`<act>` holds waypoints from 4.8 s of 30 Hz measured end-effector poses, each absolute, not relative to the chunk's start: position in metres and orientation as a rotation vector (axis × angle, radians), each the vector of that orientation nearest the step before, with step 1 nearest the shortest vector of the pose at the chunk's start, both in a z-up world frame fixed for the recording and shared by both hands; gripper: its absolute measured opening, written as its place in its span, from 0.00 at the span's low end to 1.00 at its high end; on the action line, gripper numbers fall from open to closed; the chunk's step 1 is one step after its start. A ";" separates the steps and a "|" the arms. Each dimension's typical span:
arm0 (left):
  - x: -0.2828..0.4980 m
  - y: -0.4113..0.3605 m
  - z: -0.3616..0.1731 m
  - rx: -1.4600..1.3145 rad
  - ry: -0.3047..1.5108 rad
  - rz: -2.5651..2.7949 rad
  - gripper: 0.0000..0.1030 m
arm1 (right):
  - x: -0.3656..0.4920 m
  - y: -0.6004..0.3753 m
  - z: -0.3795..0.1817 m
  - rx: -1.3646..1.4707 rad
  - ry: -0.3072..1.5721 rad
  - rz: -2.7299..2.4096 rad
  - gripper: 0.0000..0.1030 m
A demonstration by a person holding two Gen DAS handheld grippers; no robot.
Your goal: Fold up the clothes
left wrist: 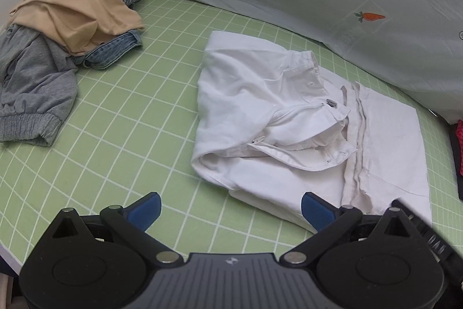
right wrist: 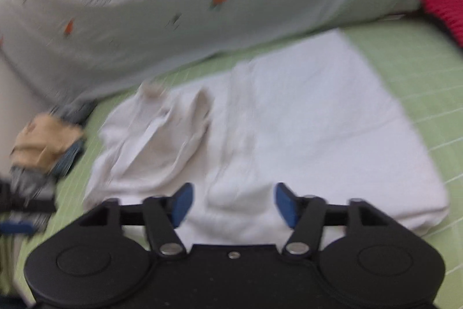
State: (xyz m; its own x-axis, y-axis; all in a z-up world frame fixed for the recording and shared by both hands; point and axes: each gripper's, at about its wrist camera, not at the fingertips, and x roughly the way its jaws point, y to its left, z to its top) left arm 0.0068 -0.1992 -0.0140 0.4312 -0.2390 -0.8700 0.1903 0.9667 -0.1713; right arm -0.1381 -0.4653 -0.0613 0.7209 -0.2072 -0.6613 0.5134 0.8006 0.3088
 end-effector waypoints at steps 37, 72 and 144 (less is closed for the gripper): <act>0.173 -0.197 -0.105 -0.344 1.328 -0.392 0.67 | -0.082 -0.511 -0.104 0.388 1.015 -0.684 0.97; 0.064 -0.380 0.002 -0.284 1.180 -0.791 0.74 | -0.154 -0.602 -0.076 0.690 0.703 -0.646 0.97; 0.062 -0.373 -0.034 -0.159 1.227 -0.829 0.31 | -0.169 -0.631 -0.079 1.205 0.383 -0.444 0.19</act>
